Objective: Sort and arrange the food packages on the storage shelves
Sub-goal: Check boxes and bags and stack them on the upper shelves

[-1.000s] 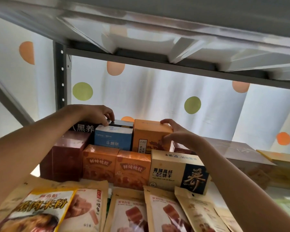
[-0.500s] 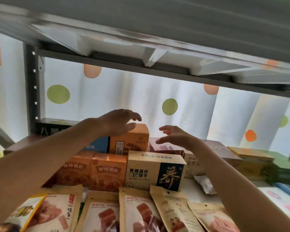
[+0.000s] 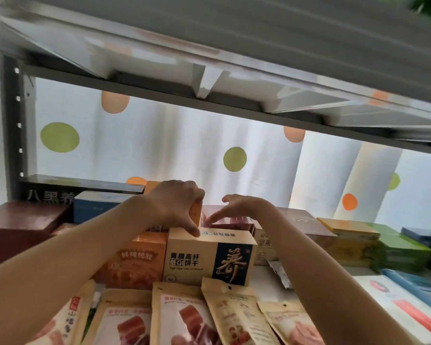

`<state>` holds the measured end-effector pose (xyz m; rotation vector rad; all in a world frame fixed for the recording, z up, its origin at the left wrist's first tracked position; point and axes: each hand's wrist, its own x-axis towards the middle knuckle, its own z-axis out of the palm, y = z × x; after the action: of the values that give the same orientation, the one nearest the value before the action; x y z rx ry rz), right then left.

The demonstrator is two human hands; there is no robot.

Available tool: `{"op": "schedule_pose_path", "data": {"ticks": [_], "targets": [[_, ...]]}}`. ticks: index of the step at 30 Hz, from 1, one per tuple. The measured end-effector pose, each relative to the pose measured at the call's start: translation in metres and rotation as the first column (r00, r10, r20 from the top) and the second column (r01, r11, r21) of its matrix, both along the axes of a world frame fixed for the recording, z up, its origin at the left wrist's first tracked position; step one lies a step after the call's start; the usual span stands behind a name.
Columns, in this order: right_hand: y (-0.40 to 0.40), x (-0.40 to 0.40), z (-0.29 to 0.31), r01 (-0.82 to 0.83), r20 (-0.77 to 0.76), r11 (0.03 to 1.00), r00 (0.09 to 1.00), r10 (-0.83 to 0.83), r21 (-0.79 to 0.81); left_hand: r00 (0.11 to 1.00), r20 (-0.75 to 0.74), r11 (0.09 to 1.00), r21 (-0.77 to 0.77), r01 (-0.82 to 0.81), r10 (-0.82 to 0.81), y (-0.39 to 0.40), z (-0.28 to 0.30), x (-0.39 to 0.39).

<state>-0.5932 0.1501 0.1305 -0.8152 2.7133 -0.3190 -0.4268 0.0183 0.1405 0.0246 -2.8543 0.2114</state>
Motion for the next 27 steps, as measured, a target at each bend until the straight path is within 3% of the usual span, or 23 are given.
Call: {"op": "schedule_pose_path", "data": {"ticks": [7,19,23,27], "targets": [[-0.008,0.009,-0.002,0.117,0.126,0.993,0.985,-0.114,-0.019,0.999,-0.033,0.999,-0.012,-0.032,0.032,-0.002,-0.006,0.001],[0.015,0.033,0.013,0.061,-0.19,0.929,0.972,-0.139,-0.366,0.997,-0.029,0.997,0.044,-0.064,0.066,-0.001,-0.01,-0.001],[0.044,0.054,0.037,-0.01,-0.308,0.856,0.935,-0.175,-0.517,0.996,-0.029,0.991,0.103,-0.086,0.089,0.004,-0.011,-0.001],[0.084,0.076,0.052,-0.048,-0.302,0.727,0.927,-0.224,-0.685,0.994,0.0,0.986,0.124,-0.111,0.112,0.011,-0.009,0.004]]}}
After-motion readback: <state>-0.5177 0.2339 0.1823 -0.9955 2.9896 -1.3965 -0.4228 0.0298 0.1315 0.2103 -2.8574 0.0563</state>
